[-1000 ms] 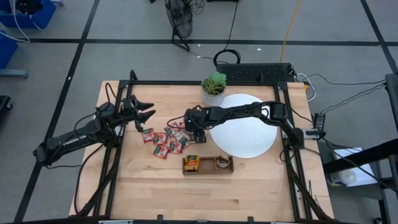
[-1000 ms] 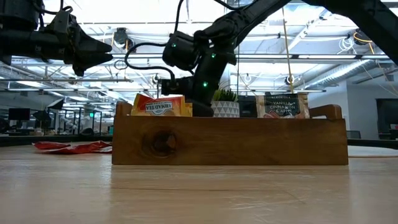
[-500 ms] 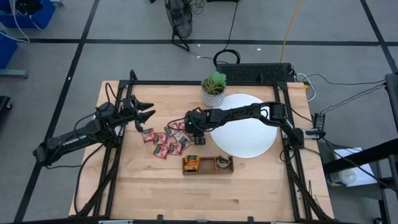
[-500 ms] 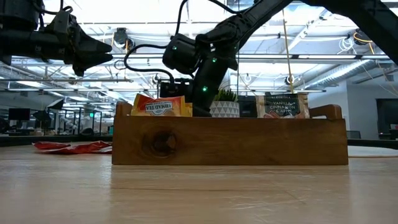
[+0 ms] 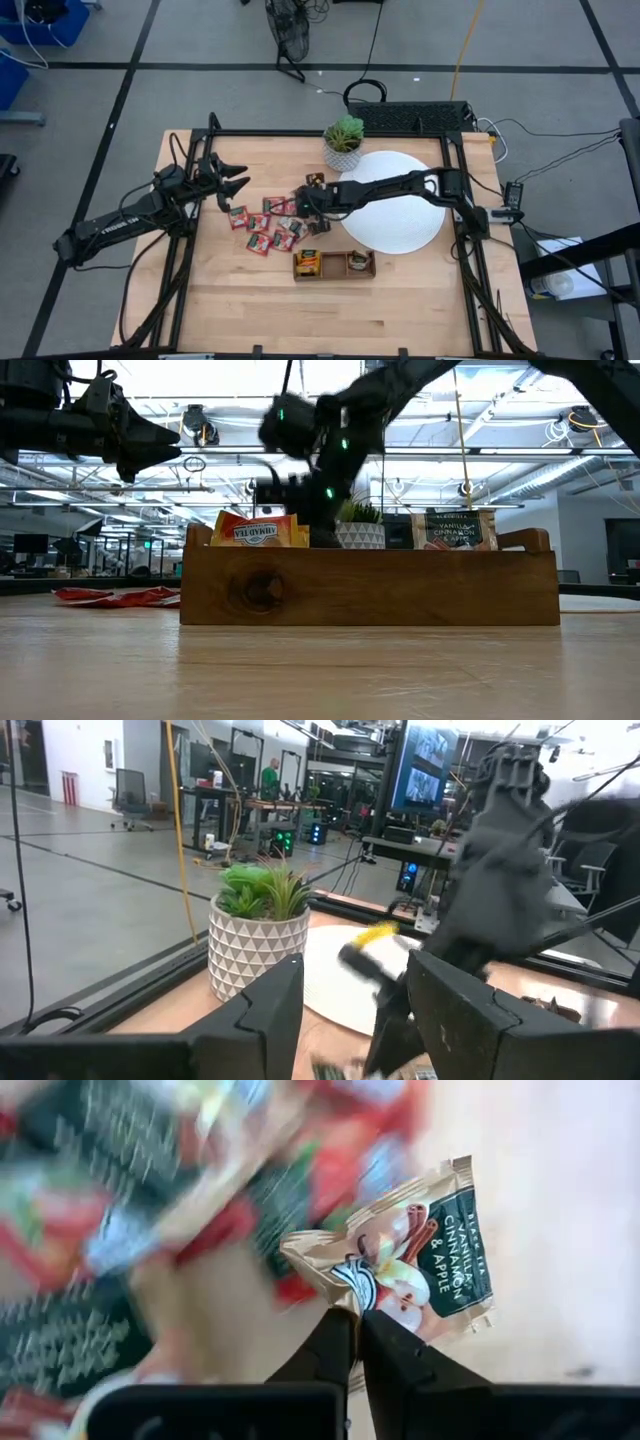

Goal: Pick & Place Tea
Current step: Put the light brown tea bag into the right section of the wooden organizer

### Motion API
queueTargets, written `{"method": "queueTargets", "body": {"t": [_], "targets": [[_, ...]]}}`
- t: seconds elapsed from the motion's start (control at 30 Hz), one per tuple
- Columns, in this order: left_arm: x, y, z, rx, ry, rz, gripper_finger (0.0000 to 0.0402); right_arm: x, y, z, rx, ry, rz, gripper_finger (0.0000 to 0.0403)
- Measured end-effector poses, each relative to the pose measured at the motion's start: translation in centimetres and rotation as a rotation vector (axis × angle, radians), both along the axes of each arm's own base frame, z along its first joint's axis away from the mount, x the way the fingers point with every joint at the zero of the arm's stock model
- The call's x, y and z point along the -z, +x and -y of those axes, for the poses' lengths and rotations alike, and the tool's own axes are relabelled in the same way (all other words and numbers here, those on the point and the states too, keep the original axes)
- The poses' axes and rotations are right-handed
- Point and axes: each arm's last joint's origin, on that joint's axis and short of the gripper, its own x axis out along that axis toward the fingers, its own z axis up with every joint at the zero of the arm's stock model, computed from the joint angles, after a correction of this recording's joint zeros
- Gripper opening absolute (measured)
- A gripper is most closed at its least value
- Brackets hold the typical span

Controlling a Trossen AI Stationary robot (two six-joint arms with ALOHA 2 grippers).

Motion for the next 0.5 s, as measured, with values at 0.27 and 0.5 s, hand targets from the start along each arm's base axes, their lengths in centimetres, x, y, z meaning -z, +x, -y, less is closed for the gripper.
{"method": "queueTargets", "body": {"t": [0.27, 0.5], "targets": [[0.0, 0.0, 0.0, 0.001, -0.001, -0.001, 0.0182, -7.1, -3.1, -5.6, 0.108, -0.150, 0.077, 0.0003], [0.0, 0.0, 0.0, -0.003, 0.000, 0.000, 0.0182, -10.8, -9.0, -16.3, 0.181, -0.389, 0.211, 0.0003]]}}
